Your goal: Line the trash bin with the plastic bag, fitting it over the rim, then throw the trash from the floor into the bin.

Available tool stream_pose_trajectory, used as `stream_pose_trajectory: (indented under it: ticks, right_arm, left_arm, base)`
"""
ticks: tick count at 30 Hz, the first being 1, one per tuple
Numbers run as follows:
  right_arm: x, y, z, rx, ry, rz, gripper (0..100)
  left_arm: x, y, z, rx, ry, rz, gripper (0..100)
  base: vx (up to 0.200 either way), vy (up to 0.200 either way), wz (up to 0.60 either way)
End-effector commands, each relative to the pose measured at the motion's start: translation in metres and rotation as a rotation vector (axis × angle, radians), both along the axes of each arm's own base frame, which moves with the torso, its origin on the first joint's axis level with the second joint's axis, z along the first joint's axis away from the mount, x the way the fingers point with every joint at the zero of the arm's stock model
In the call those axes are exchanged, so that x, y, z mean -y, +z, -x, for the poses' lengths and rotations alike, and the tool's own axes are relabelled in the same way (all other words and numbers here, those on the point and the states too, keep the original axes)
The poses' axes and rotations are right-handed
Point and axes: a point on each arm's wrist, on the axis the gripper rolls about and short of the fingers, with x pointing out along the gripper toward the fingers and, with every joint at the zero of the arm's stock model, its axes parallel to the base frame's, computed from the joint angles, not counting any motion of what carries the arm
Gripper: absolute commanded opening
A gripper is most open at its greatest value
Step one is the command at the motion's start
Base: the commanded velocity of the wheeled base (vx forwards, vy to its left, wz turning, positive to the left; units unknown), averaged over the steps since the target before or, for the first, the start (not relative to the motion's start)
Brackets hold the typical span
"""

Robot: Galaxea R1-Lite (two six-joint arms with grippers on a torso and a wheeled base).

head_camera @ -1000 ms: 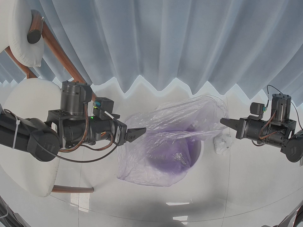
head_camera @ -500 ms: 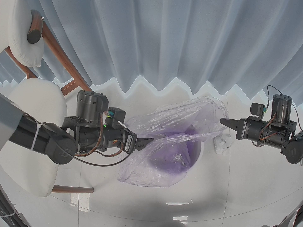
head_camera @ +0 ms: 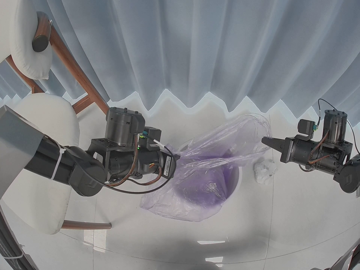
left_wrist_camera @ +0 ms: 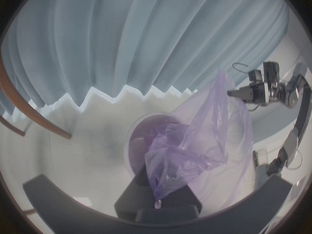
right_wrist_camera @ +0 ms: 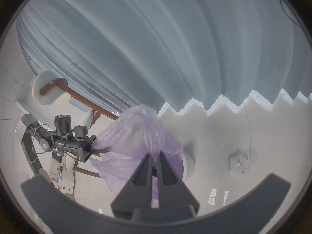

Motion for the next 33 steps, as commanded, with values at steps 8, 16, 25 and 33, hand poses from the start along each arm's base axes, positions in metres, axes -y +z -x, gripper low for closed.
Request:
stream_pose_trajectory:
  ticks: [8,16,25,33]
  right_arm:
    - [0.012,-0.002,-0.057,0.024,-0.038,-0.018,100]
    - [0.015,0.057,-0.02,-0.142,-0.048,-0.061,100]
    - [0.003,0.071,0.057,-0.545,-0.163,-0.092,100]
    - [0.006,0.065,0.071,-0.691,-0.332,-0.141,100]
  left_arm:
    - [0.041,0.037,0.021,0.076,-0.02,0.098,0]
    - [0.06,0.054,0.011,0.087,0.068,0.179,0]
    - [0.068,0.051,0.015,0.068,0.084,0.192,0]
    - [0.072,0.05,0.019,0.065,0.072,0.192,0]
  base:
    - [0.0,0.0,0.0]
    - [0.0,0.0,0.0]
    - [0.0,0.0,0.0]
    - [0.0,0.0,0.0]
